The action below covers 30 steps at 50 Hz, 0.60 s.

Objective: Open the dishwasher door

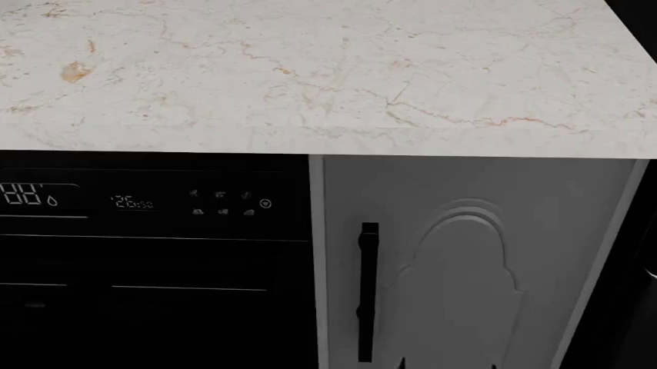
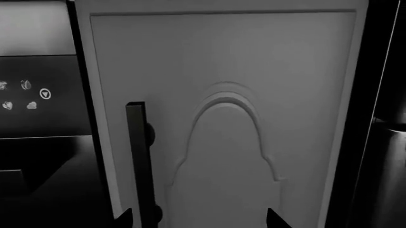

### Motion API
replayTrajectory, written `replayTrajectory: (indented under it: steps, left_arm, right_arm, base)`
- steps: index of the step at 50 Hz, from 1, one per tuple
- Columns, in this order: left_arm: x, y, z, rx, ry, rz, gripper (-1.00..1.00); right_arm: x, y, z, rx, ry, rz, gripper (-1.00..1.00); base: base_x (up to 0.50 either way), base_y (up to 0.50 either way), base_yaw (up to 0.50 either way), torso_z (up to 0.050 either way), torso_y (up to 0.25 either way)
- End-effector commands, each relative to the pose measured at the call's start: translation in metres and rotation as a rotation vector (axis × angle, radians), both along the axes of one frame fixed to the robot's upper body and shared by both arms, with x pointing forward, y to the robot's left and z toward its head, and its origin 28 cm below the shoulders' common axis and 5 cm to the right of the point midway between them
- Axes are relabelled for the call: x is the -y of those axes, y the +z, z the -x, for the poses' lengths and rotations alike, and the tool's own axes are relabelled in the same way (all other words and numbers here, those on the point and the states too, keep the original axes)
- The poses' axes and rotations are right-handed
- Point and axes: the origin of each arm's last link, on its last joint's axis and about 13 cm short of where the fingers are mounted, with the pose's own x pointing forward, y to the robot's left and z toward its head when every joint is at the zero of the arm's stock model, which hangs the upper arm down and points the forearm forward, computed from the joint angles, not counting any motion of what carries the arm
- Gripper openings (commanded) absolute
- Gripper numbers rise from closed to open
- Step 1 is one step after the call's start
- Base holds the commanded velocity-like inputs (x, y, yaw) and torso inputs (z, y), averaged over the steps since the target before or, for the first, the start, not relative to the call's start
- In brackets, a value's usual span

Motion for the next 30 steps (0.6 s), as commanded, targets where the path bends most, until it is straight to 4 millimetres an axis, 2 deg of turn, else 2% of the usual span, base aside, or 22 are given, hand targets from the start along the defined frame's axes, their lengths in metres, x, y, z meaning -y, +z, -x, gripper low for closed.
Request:
replayTrajectory:
  steps: [1, 23, 30]
  left_arm:
    - [0.006, -0.004, -0.012, 0.006, -0.043, -0.002, 1.0]
    - [0.012, -0.01, -0.032, 0.001, -0.081, -0.021, 1.0]
    - [0.015, -0.017, -0.038, -0.013, -0.095, -0.023, 1.0]
  right_arm:
    - [0.001, 0.001, 0.0, 0.001, -0.004, 0.001, 1.0]
    - [0.003, 0.001, 0.001, 0.002, -0.013, 0.0, 1.0]
    - [0.003, 0.002, 0.0, 0.003, -0.015, 0.0, 1.0]
  base:
    - [0.0, 0.0, 0.0, 0.0, 0.0]
    - [0.0, 0.0, 0.0, 0.0, 0.0]
    - [0.0, 0.0, 0.0, 0.0, 0.0]
